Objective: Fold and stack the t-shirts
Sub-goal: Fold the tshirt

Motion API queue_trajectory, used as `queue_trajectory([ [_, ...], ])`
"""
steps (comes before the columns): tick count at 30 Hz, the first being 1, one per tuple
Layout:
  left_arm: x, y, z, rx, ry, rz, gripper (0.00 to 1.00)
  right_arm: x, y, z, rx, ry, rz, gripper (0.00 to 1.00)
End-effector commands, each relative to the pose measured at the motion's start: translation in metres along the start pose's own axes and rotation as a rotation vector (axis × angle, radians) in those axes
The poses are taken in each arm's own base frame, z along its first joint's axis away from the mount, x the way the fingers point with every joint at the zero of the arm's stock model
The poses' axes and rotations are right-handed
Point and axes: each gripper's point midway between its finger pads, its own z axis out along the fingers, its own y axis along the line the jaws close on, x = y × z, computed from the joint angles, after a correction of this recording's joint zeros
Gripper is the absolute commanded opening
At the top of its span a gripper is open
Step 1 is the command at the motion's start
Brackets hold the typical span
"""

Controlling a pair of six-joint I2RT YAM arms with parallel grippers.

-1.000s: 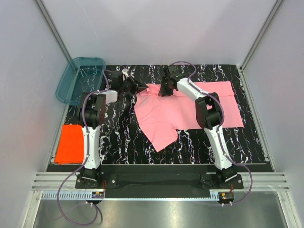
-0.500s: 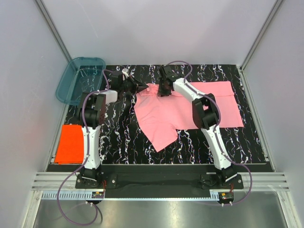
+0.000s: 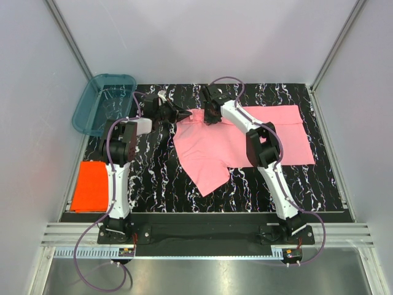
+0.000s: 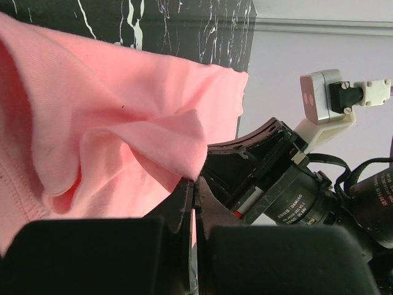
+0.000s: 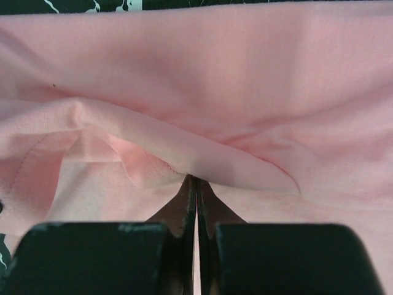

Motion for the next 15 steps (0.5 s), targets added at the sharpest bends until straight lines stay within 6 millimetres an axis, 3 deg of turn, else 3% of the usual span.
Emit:
queue_trajectory([
  [1, -0.005, -0.039, -0.011, 0.079, -0.011, 0.072, 0.00, -0.010, 0.006, -0.013, 0.001, -0.021, -0.044, 0.00],
  [6, -0.001, -0.038, -0.013, 0.065, 0.003, 0.071, 0.00, -0.025, 0.015, -0.039, -0.046, -0.049, -0.053, 0.00],
  [15, 0.006, -0.044, -0.024, 0.046, 0.012, 0.079, 0.00, -0.020, 0.020, -0.067, -0.104, -0.014, -0.044, 0.00],
])
